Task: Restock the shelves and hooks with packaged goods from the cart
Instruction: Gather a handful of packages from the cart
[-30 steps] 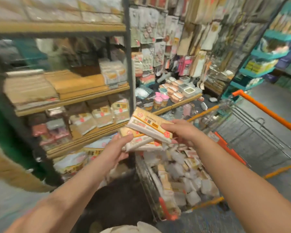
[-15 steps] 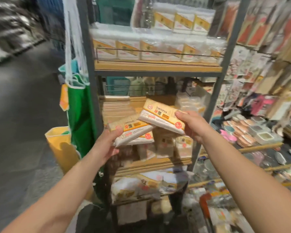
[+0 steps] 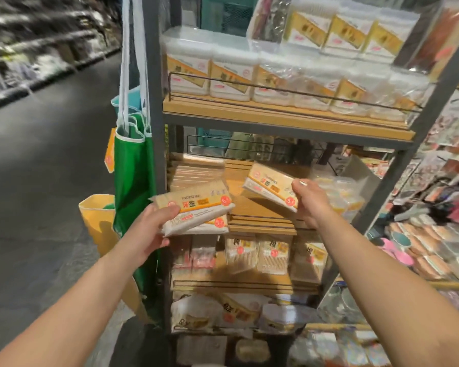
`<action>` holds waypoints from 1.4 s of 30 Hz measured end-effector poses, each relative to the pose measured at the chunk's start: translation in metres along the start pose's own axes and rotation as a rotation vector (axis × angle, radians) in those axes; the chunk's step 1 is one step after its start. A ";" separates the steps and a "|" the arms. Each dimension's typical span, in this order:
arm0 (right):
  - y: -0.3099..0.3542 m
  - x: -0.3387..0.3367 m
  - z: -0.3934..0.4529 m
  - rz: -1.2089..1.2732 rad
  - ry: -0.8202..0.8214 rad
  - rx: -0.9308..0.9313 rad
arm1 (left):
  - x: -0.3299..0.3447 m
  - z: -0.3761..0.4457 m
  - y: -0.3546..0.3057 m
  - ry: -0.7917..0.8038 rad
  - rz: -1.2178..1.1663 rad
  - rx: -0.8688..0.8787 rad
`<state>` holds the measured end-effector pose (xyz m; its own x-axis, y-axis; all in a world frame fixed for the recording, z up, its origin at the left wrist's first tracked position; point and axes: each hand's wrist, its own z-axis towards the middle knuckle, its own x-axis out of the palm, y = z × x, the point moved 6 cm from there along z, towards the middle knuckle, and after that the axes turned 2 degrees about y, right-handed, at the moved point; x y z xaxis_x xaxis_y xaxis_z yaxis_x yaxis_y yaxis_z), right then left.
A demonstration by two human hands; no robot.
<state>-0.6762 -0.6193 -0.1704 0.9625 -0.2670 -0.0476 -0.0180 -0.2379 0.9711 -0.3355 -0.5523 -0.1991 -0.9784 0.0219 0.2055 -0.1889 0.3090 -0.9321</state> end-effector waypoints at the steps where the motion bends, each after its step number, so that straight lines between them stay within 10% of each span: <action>1: 0.000 -0.001 0.008 -0.082 0.006 -0.025 | 0.000 0.002 -0.001 -0.014 -0.009 0.009; 12: -0.024 0.014 0.068 -0.186 0.292 -0.002 | 0.007 -0.003 0.004 -0.128 -0.076 0.044; 25: -0.019 0.048 0.120 -0.030 -0.033 0.008 | 0.024 -0.011 -0.014 -0.077 0.113 0.062; 42: -0.008 0.160 0.141 -0.134 0.362 0.002 | 0.005 0.001 0.007 -0.257 -0.099 0.056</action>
<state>-0.5603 -0.7912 -0.2190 0.9897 0.1135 -0.0876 0.1138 -0.2499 0.9616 -0.3417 -0.5508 -0.2045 -0.9428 -0.2500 0.2204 -0.2817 0.2446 -0.9278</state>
